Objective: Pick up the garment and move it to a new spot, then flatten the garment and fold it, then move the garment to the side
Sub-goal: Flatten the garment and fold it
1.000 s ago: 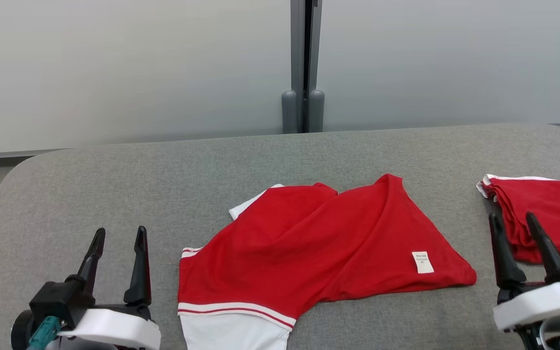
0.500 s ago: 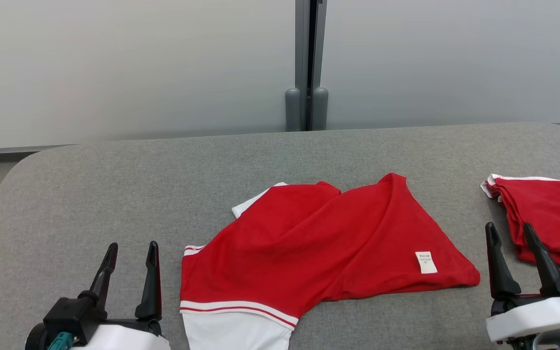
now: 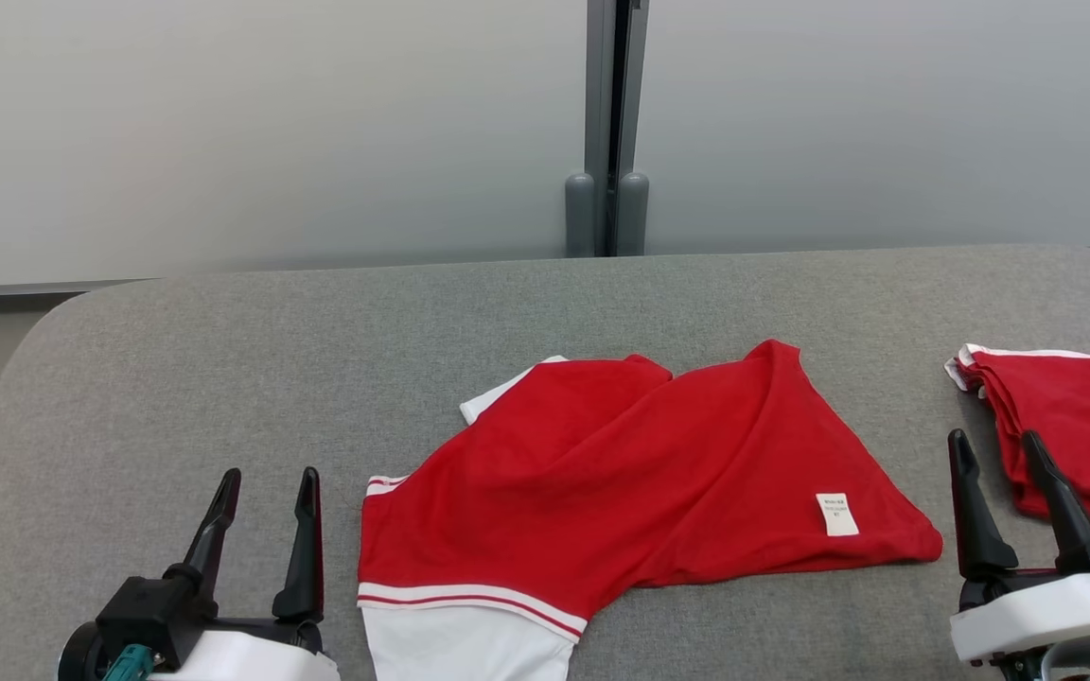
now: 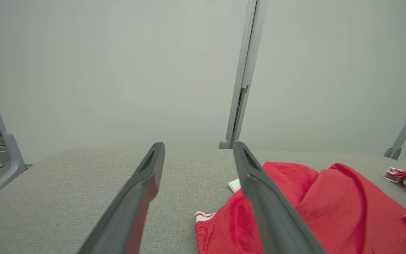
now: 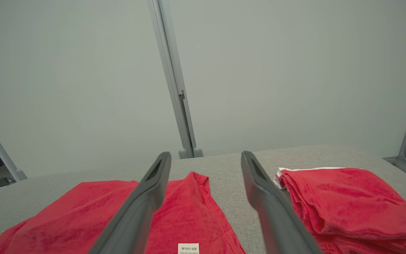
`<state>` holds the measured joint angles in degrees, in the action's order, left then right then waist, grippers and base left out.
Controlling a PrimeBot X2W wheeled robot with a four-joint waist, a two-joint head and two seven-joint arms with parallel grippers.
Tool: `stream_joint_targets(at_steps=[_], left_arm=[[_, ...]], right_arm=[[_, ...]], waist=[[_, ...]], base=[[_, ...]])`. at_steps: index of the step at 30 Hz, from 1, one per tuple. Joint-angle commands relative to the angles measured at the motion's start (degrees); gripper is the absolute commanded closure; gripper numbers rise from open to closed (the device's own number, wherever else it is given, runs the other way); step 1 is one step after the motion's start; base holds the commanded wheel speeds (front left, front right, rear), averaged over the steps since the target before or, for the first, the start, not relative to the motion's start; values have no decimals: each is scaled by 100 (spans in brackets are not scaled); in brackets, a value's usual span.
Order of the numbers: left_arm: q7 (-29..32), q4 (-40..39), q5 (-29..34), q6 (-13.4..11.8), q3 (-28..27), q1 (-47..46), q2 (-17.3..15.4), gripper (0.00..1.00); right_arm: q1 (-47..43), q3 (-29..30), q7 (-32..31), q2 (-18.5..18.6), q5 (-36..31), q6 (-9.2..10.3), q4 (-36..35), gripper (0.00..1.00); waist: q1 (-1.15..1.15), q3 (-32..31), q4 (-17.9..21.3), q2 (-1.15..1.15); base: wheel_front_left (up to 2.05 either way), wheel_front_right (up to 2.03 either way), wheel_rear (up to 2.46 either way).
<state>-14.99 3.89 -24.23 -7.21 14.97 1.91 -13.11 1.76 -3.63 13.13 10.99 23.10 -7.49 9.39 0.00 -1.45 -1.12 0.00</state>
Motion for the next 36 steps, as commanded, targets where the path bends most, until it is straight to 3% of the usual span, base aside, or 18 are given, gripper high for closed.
stream_joint_targets(at_steps=[1, 14, 19, 25, 31, 36], left_arm=[[-24, 17, 39, 23, -40, -53, 12, 0], [2, 49, 78, 107, -111, 60, 84, 0], [1045, 128, -62, 157, 152, 207, -63, 0], [2540, -182, -281, 177, 510, 288, -217, 0], [3441, -712, -476, 158, 694, 459, -383, 0], [3926, -919, -705, 215, 802, 574, -409, 0]], right_arm=[[-64, 42, -15, 3, -50, -1, -49, 0], [-133, 131, -117, 2, -123, -1, -177, 0], [-91, 267, -517, 59, -122, -1, -22, 0], [223, 314, -1584, 154, -135, -1, 568, 0], [668, 285, -2655, 194, 187, -1, 1132, 0], [907, 356, -3052, 256, 289, -1, 1476, 0]], waist=[[0, -4, -4, 0], [0, -53, 2, 0], [0, -32, 36, 0], [0, 42, 26, 0], [0, 155, -90, 0], [0, 298, -222, 0]], base=[[0, 0, 0], [0, 0, 0], [0, 0, 0], [0, 0, 0], [0, 0, 0], [0, 0, 0]])
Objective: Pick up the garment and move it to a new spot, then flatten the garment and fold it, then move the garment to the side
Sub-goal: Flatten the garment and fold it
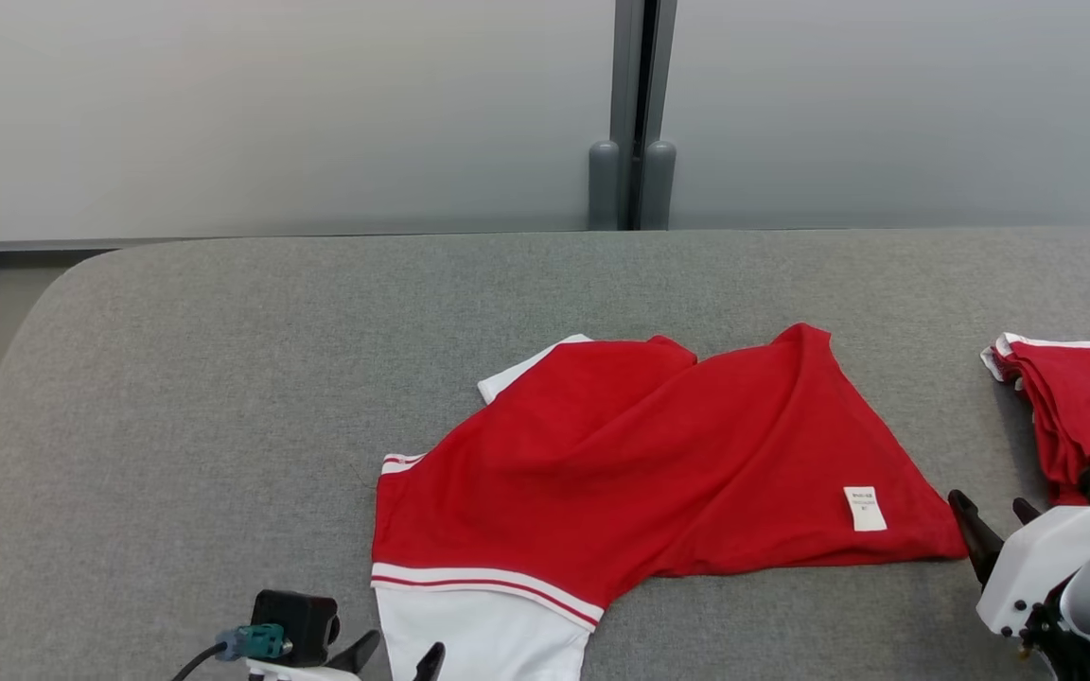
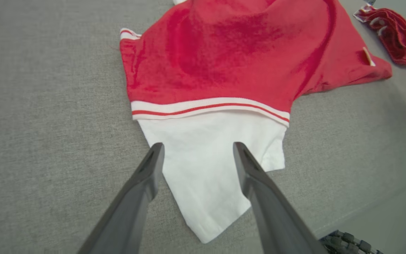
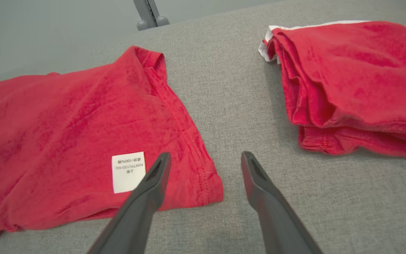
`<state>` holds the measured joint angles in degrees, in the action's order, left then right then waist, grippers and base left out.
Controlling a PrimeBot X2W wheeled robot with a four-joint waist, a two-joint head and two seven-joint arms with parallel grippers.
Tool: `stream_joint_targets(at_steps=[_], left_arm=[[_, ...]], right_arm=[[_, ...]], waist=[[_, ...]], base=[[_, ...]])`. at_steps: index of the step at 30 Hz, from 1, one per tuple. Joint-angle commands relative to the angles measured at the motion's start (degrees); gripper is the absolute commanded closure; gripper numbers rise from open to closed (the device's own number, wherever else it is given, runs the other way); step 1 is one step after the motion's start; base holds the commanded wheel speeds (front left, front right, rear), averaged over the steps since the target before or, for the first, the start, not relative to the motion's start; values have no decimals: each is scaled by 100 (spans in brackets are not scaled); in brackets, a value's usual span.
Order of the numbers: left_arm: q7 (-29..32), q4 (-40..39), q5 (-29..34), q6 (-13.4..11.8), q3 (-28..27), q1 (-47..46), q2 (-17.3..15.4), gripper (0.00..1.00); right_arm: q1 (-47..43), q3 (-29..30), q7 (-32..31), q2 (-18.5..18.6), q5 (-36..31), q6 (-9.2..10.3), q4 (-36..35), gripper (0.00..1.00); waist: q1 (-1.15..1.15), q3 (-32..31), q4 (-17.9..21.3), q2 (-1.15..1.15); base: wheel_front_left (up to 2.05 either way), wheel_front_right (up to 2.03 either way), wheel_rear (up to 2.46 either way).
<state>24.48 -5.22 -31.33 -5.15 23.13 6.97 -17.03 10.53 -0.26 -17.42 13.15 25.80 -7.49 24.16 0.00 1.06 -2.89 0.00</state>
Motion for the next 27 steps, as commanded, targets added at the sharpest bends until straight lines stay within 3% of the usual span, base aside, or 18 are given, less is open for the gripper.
stream_joint_targets(at_steps=[1, 10, 20, 26, 27], left_arm=[[69, -27, -44, 10, 9, 91, -24, 0], [443, 134, -273, 149, 196, -75, 45, 0], [770, 491, -393, 87, 283, -149, 50, 0], [786, 926, -619, 333, 387, -206, 193, 0], [787, 980, -633, 357, 401, -220, 212, 0]], right_arm=[[95, 35, -43, 54, 29, -1, 60, 0], [488, 22, -443, 92, 265, -1, 657, 0], [567, -89, -596, 34, 369, -1, 953, 0], [564, -171, -625, -16, 399, -1, 1045, 0], [562, -181, -619, -20, 408, -1, 1047, 12]], waist=[[0, 87, -74, 0], [0, 442, -293, 0], [0, 522, -324, 0], [0, 546, -265, 0], [0, 546, -255, 0]], base=[[0, 0, 0], [0, 0, 0], [0, 0, 0], [0, 0, 0], [0, 0, 0]])
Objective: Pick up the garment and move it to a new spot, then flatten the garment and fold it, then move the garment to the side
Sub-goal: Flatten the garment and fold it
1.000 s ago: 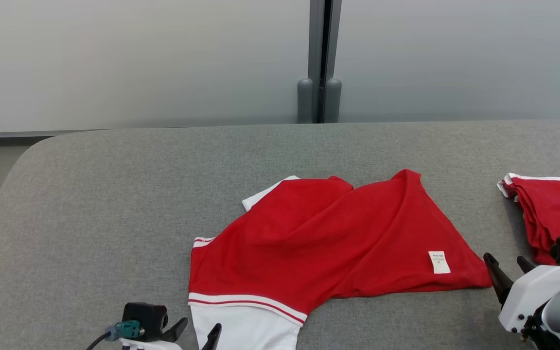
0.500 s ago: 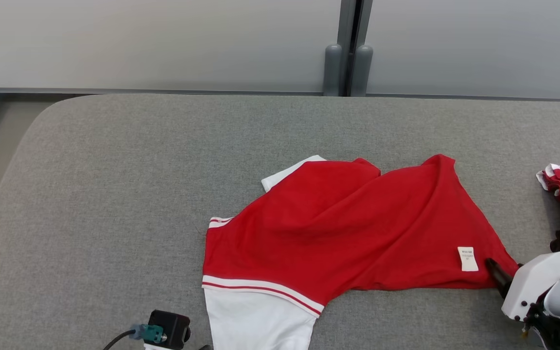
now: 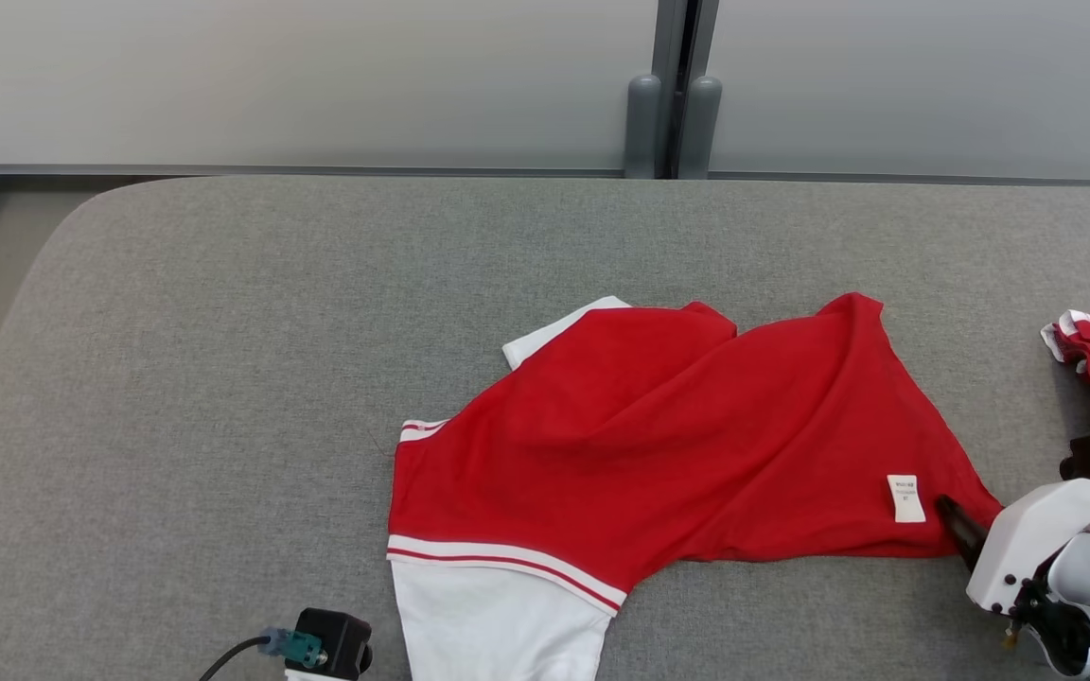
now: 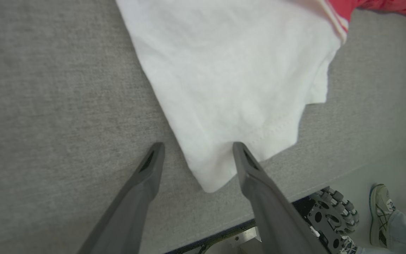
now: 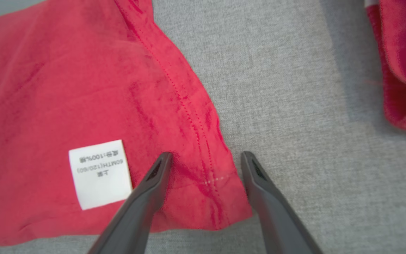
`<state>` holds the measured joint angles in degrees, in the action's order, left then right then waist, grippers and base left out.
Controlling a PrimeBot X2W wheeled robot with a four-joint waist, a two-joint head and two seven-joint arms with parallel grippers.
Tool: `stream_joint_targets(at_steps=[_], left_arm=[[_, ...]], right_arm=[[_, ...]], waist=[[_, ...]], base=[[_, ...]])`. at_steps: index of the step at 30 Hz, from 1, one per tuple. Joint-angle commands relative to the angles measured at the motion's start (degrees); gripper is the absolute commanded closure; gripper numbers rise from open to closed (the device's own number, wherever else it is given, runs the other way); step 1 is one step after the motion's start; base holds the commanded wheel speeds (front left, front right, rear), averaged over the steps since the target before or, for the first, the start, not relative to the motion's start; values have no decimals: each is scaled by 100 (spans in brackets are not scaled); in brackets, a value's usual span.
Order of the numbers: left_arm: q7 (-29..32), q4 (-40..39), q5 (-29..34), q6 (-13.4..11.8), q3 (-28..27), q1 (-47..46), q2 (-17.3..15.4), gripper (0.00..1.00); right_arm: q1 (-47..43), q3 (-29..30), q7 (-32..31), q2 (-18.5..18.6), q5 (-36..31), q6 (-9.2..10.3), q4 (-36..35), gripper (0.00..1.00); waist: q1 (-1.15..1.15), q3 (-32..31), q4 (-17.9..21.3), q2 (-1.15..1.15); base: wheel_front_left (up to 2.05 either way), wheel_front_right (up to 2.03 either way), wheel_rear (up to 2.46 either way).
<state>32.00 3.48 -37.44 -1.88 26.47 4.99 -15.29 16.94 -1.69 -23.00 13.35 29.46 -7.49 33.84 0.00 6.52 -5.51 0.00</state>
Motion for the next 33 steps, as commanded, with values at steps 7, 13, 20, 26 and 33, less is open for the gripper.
stream_joint_targets(at_steps=[7, 13, 20, 26, 33], left_arm=[[-177, 270, -22, 177, 76, -165, 74, 100], [-384, 204, -52, 214, -39, -192, 27, 100], [-786, -414, -25, 192, -304, -139, -120, 100], [-1026, -1026, 67, 167, -576, -325, -317, 100], [-1306, -1095, 366, 327, -853, -1276, -556, 100]], right_arm=[[-96, -125, 221, 13, 146, -1, -50, 100], [-82, -83, 588, 64, 91, -1, -105, 100], [-227, -105, 1193, 89, 146, -1, -504, 100], [-375, -218, 1410, 130, 400, -1, -1277, 100], [-8, -278, 1359, 188, 662, -1, -1956, 100]], waist=[[0, -34, 51, 0], [0, -142, 49, 0], [0, -335, 8, 0], [0, -299, 72, 0], [0, 83, 202, 0]], base=[[0, 0, 0], [0, 0, 0], [0, 0, 0], [0, 0, 0], [0, 0, 0]])
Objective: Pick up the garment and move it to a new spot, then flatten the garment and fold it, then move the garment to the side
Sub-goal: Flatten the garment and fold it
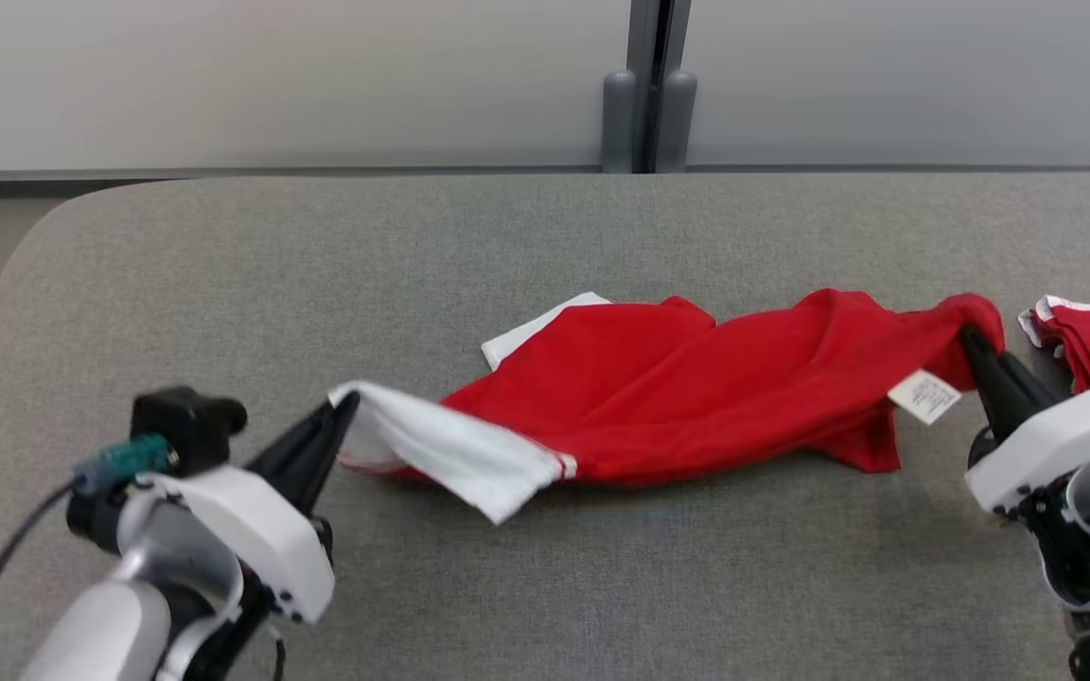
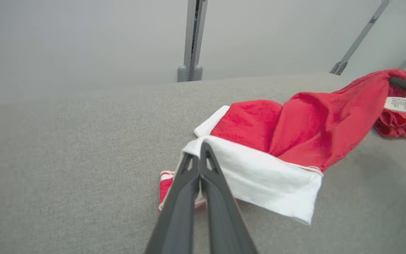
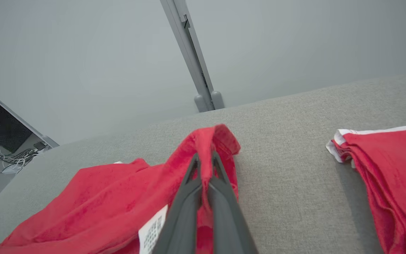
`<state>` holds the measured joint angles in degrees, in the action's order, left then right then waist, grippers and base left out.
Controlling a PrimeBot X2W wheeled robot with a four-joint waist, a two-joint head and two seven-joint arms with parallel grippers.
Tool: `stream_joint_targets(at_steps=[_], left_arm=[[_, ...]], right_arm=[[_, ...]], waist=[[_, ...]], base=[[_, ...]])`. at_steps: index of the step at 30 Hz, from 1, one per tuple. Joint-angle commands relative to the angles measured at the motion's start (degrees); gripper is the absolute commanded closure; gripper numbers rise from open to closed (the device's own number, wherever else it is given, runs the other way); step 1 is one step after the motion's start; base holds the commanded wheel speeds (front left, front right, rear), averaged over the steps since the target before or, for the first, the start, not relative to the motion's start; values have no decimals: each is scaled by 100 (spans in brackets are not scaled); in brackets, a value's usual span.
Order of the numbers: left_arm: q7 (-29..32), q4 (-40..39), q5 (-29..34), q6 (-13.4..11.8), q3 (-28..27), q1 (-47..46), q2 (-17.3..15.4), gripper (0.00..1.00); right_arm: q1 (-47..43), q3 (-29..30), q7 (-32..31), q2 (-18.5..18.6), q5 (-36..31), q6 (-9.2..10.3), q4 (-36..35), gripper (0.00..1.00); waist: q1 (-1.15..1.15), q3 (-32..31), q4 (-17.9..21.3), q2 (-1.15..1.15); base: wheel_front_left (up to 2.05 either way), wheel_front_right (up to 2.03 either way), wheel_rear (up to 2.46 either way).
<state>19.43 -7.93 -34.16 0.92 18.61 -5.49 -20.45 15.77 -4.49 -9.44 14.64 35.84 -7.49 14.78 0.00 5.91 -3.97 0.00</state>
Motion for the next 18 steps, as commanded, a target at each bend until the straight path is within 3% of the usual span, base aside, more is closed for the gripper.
stream_joint_targets(at_steps=[1, 7, 8, 18], left_arm=[[-72, 124, 48, 109, -97, -462, -58, 100], [-175, 936, 206, 441, -131, -2165, -163, 100], [-136, 1243, 314, 499, -61, -2794, -220, 100], [-345, 2893, 566, 663, 242, -5889, -340, 100]], right_arm=[[232, -7, -23, 50, 85, -1, -100, 100], [1284, -171, -37, 86, 441, -1, -91, 100], [1732, -251, 27, 63, 617, -1, 19, 100], [4423, -663, 232, 205, 945, -1, 949, 100]], waist=[[0, 245, 68, 0], [0, 873, 194, 0], [0, 1078, 243, 0], [0, 2075, 346, 0]], base=[[0, 0, 0], [0, 0, 0], [0, 0, 0], [0, 0, 0]])
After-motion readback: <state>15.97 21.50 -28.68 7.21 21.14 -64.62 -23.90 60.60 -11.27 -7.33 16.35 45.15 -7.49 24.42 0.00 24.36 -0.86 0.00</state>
